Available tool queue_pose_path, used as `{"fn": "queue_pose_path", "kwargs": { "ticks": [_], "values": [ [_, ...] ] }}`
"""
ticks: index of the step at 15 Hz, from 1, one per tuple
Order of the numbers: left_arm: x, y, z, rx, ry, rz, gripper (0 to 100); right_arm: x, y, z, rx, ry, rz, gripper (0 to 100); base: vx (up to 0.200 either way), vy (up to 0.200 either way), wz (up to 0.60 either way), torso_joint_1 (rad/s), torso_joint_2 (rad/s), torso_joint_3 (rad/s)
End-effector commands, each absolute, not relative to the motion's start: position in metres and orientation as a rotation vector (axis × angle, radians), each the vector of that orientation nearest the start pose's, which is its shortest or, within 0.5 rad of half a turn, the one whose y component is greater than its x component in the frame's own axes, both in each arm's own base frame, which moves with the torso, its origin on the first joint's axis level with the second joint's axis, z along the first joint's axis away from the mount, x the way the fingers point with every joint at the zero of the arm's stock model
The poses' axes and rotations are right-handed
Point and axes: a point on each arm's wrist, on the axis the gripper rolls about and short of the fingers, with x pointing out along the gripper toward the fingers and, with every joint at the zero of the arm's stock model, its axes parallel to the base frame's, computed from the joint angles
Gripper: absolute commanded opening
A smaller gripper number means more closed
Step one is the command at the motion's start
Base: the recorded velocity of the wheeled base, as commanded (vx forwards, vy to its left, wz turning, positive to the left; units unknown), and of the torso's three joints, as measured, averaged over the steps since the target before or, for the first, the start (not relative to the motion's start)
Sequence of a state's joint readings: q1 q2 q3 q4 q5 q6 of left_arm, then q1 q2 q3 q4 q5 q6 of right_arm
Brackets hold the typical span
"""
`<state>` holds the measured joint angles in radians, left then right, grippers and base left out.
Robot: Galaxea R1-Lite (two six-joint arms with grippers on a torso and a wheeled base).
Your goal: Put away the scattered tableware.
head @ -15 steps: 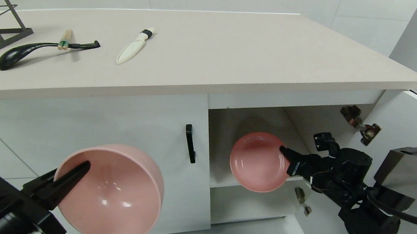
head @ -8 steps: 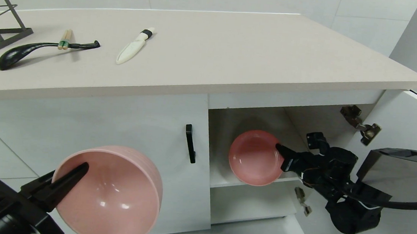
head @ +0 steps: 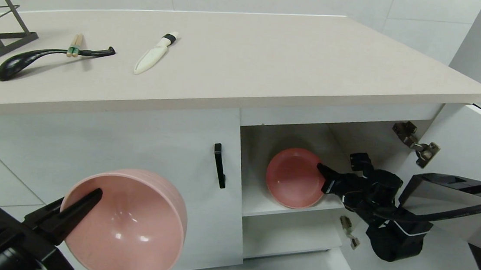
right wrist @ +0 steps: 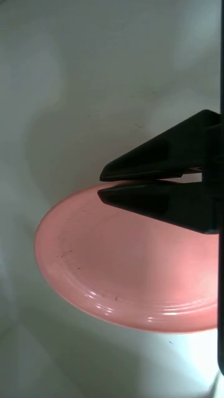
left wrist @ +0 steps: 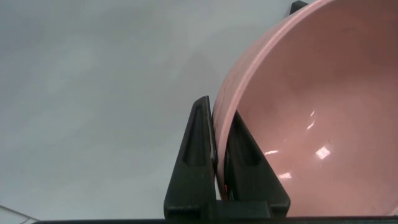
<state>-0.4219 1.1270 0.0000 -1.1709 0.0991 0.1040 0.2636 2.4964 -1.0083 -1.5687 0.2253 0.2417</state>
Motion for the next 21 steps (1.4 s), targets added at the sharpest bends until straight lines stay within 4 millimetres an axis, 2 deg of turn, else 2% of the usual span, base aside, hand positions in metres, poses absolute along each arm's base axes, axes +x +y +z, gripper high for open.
{"fn": "queue_pose_path", "kwargs": {
  "ticks": [1,5,12,13,19,21],
  "values": [
    [0.108,-0.046,0.15,0.092,-0.058,-0.32,0,0.424,0.121,0.021,0.238,-0.052,0.501,0,0.0,0.0,0.0,0.0,0.0,0.0],
    [0.108,-0.046,0.15,0.091,-0.058,-0.32,0,0.426,0.13,0.018,0.238,-0.039,0.519,0,0.0,0.0,0.0,0.0,0.0,0.0],
    [0.107,-0.046,0.149,0.094,-0.051,-0.32,0,0.433,0.132,0.009,0.243,-0.049,0.462,0,0.0,0.0,0.0,0.0,0.0,0.0],
    [0.107,-0.046,0.149,0.093,-0.051,-0.32,0,0.433,0.132,0.008,0.243,-0.047,0.462,100,0.0,0.0,0.0,0.0,0.0,0.0],
    [0.108,-0.046,0.149,0.092,-0.048,-0.32,0,0.431,0.133,0.011,0.239,-0.056,0.464,100,0.0,0.0,0.0,0.0,0.0,0.0],
    [0.109,-0.046,0.148,0.088,-0.039,-0.322,0,0.422,0.13,0.029,0.235,-0.086,0.469,100,0.0,0.0,0.0,0.0,0.0,0.0]
  ]
}}
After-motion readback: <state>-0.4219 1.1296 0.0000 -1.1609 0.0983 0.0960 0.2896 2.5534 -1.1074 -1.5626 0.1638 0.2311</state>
